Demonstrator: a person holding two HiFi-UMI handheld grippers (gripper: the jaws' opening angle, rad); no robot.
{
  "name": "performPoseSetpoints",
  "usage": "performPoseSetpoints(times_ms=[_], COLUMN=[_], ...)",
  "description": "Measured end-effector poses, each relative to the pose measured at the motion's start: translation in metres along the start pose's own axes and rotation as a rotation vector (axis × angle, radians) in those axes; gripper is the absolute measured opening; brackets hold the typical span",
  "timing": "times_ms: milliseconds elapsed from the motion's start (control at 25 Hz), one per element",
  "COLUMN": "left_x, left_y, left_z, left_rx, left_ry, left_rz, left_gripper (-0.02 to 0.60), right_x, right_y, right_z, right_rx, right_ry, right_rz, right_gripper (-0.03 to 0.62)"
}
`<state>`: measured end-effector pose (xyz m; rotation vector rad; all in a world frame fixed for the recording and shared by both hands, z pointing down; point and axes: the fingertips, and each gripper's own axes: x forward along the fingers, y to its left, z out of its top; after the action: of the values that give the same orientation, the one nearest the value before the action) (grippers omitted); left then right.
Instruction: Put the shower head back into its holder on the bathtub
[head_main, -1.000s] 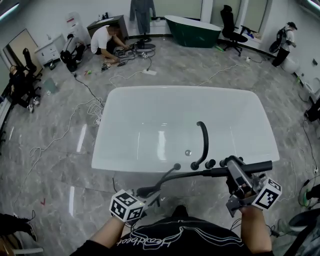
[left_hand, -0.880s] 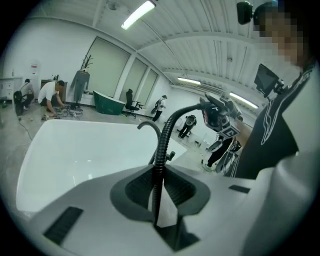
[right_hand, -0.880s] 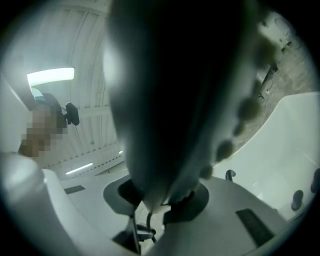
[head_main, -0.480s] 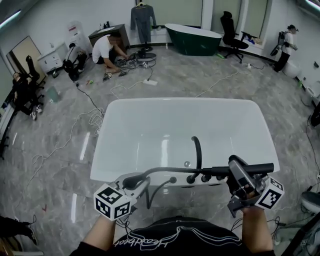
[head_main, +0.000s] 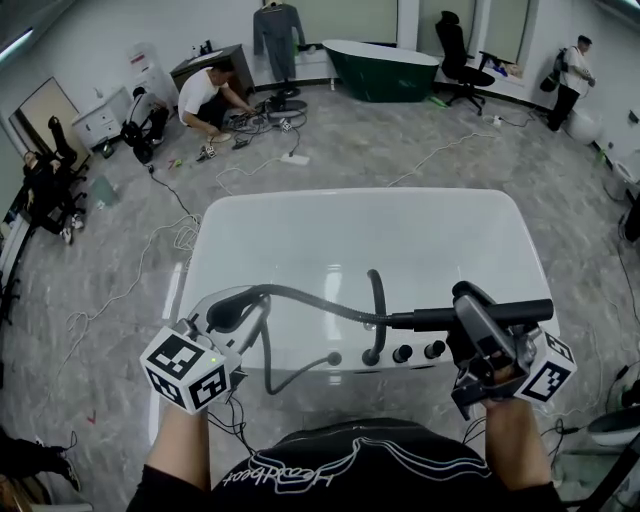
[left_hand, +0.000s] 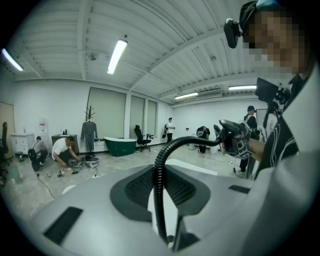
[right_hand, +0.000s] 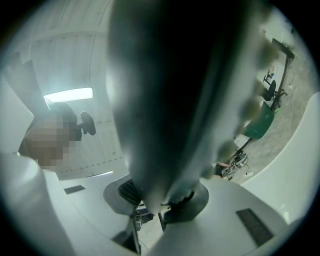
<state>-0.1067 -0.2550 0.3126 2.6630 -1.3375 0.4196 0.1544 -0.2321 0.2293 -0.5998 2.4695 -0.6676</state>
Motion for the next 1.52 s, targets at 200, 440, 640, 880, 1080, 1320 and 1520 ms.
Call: performPoseSetpoints(times_ms=[200, 440, 640, 880, 1080, 1320, 1520], left_x=[0.014, 0.032, 0.043, 0.057, 0.073, 0.092, 0.104], left_y=[-0.002, -0.015, -0.027, -0.039, -0.039, -0.029, -0.024], left_z=[0.051, 0.098, 0.135, 0.119, 0.079, 0.040, -0.013], left_rx=[0.093, 0.185, 0.235, 0.227, 0.179, 0.048, -0.044], left_ry=[-0.080, -0.151, -0.221, -0.215, -0.168, -0.098, -0.028], left_rz=[0.015, -0.003, -0.012, -0.038, -0.068, -0.095, -0.113], left_gripper=[0.064, 0.064, 0.064, 0.064, 0.064, 0.064, 0.064], right_x=[-0.004, -0.017, -0.026, -0.040, -0.052, -0.041, -0.036], right_y=[0.006, 0.021, 0.026, 0.023, 0.002, -0.010, -0.023], right_z=[0.020, 0.041, 0.057, 0.046, 0.032, 0.034, 0.020], right_rx=[-0.033, -0.101, -0.106, -0.153, -0.111, -0.085, -0.071], right_ry=[-0.038, -0.074, -0.131, -0.113, -0.108, -0.065, -0.027], right_rz=[0.029, 0.043, 0.057, 0.030, -0.021, -0.065, -0.093], right_gripper=[0.104, 0.104, 0.104, 0.104, 0.104, 0.104, 0.104])
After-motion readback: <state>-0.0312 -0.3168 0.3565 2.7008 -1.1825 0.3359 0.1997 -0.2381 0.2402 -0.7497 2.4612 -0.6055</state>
